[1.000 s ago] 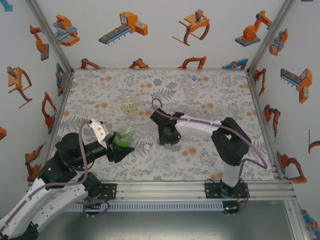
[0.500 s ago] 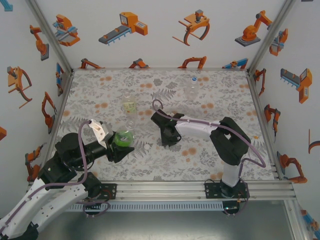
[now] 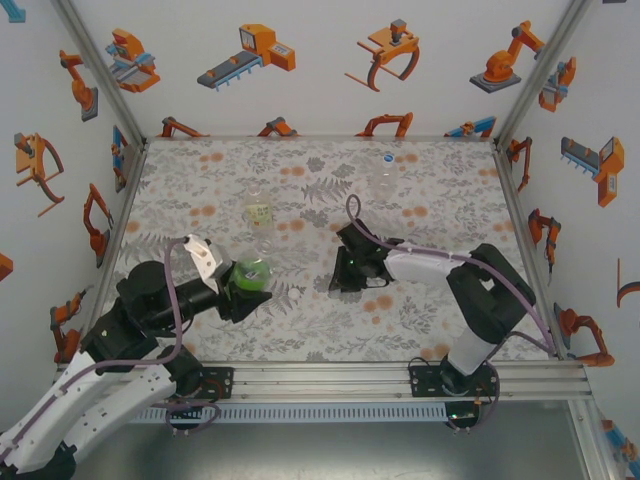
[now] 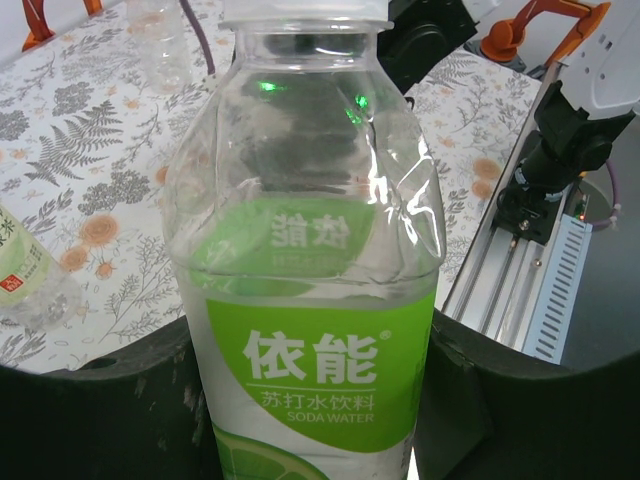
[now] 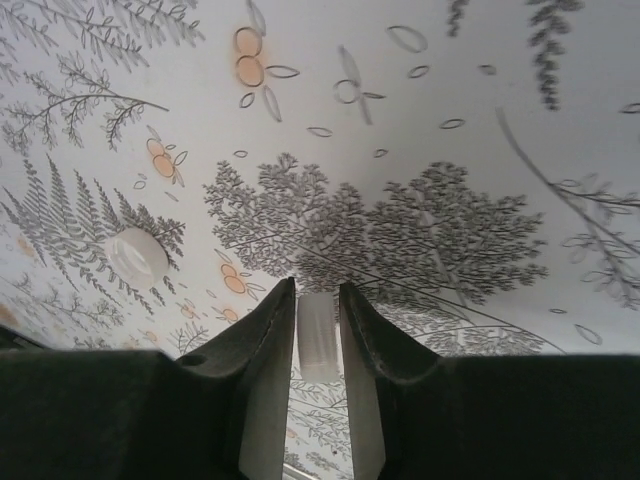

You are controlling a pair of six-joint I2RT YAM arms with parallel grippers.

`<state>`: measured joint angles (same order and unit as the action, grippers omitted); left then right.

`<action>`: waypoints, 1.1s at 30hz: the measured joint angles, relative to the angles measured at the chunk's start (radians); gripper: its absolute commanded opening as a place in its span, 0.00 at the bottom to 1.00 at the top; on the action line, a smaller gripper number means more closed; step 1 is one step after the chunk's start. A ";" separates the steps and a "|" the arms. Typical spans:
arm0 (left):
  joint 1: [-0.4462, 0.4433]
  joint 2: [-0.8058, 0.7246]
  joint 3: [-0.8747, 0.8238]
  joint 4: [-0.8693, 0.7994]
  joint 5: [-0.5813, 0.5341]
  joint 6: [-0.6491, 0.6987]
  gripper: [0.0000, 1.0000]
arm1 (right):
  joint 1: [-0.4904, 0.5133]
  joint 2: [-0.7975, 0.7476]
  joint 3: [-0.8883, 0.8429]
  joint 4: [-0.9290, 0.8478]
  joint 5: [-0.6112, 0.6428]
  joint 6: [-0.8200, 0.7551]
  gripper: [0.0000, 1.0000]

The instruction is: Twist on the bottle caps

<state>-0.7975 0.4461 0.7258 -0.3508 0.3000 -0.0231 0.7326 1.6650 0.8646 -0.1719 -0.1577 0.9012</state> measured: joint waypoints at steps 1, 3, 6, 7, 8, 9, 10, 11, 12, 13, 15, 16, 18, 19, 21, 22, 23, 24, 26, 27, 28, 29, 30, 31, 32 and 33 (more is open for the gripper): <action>0.000 0.008 0.000 0.003 0.003 0.000 0.00 | -0.010 -0.013 -0.018 0.014 -0.006 0.005 0.34; 0.000 0.020 0.000 0.010 0.007 0.000 0.00 | -0.023 -0.034 -0.045 0.031 -0.011 0.009 0.36; 0.000 0.036 0.000 0.022 0.012 0.000 0.00 | -0.037 -0.060 -0.068 0.031 -0.009 0.008 0.38; 0.000 0.039 0.000 0.024 0.014 0.000 0.00 | -0.039 -0.064 -0.069 0.026 -0.006 0.007 0.39; 0.000 0.043 0.000 0.026 0.015 0.000 0.00 | -0.041 -0.067 -0.069 0.020 -0.005 0.005 0.41; 0.000 0.047 0.000 0.027 0.015 0.000 0.00 | -0.041 -0.070 -0.068 0.011 -0.001 0.002 0.42; 0.000 0.050 0.000 0.029 0.015 0.000 0.00 | -0.041 -0.073 -0.064 -0.003 0.003 -0.003 0.43; 0.000 0.054 0.000 0.030 0.016 0.000 0.00 | -0.042 -0.076 -0.058 -0.023 0.013 -0.009 0.44; 0.000 0.057 0.000 0.032 0.016 0.000 0.00 | -0.042 -0.079 -0.050 -0.049 0.026 -0.016 0.46; 0.000 0.060 0.000 0.034 0.018 0.000 0.00 | -0.042 -0.080 -0.042 -0.071 0.037 -0.023 0.47; 0.000 0.066 0.000 0.044 0.022 -0.001 0.00 | -0.042 -0.081 -0.018 -0.132 0.064 -0.039 0.47; 0.000 0.069 0.000 0.047 0.022 -0.001 0.00 | -0.042 -0.081 -0.004 -0.161 0.075 -0.046 0.48; 0.000 0.076 0.000 0.052 0.023 -0.002 0.00 | -0.038 -0.082 0.031 -0.215 0.100 -0.063 0.48; 0.000 0.078 0.000 0.054 0.023 -0.003 0.00 | -0.034 -0.082 0.053 -0.240 0.111 -0.068 0.48; 0.000 0.082 0.000 0.059 0.023 -0.008 0.00 | -0.015 -0.082 0.098 -0.277 0.135 -0.083 0.49; 0.000 0.082 0.000 0.060 0.023 -0.008 0.00 | -0.002 -0.081 0.121 -0.296 0.150 -0.089 0.50; 0.000 0.082 0.000 0.062 0.023 -0.010 0.00 | 0.015 -0.081 0.147 -0.319 0.165 -0.095 0.50; 0.000 0.081 0.000 0.064 0.022 -0.012 0.00 | 0.032 -0.081 0.171 -0.339 0.180 -0.101 0.51; 0.000 0.077 -0.001 0.067 0.021 -0.015 0.00 | 0.066 -0.077 0.219 -0.377 0.212 -0.113 0.52; 0.000 0.073 -0.003 0.068 0.021 -0.016 0.00 | 0.085 -0.073 0.242 -0.392 0.230 -0.117 0.52; 0.000 0.068 -0.006 0.069 0.019 -0.018 0.00 | 0.100 -0.069 0.255 -0.398 0.240 -0.118 0.53; 0.000 0.063 -0.011 0.070 0.015 -0.019 0.00 | 0.116 -0.064 0.266 -0.406 0.253 -0.118 0.53; 0.000 0.058 -0.015 0.071 0.013 -0.019 0.00 | 0.128 -0.058 0.272 -0.412 0.261 -0.118 0.53; 0.000 0.055 -0.017 0.070 0.010 -0.021 0.00 | 0.138 -0.050 0.275 -0.418 0.268 -0.117 0.53; 0.000 0.051 -0.020 0.071 0.008 -0.022 0.00 | 0.146 -0.041 0.275 -0.420 0.275 -0.117 0.53; 0.000 0.046 -0.023 0.071 0.006 -0.022 0.00 | 0.154 -0.028 0.275 -0.423 0.282 -0.117 0.54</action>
<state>-0.7975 0.4923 0.7029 -0.2802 0.3061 -0.0452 0.8871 1.6371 1.1400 -0.5953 0.1242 0.7841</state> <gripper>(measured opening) 0.547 0.528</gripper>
